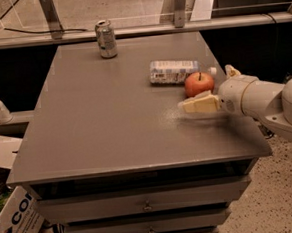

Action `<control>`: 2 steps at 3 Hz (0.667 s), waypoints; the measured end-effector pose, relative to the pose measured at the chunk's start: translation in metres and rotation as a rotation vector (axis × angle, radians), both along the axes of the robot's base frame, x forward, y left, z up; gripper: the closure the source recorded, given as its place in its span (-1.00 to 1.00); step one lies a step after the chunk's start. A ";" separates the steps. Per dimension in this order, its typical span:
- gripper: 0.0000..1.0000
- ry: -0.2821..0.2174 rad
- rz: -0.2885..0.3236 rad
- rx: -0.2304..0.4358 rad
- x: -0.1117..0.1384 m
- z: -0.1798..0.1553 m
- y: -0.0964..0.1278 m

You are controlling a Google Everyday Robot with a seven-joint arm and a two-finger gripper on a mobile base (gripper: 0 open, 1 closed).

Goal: Move apple near blue plastic bottle

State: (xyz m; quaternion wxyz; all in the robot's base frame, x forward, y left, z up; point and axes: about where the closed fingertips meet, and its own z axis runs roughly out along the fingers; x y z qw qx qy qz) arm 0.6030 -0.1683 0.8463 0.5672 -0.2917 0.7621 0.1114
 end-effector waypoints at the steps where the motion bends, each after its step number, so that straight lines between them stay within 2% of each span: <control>1: -1.00 -0.016 0.018 0.022 -0.004 0.007 -0.006; 2: -1.00 -0.064 0.050 0.051 -0.018 0.026 -0.025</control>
Offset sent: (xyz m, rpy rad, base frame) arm -0.0392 -0.0608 0.0522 0.0958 -0.1310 0.0878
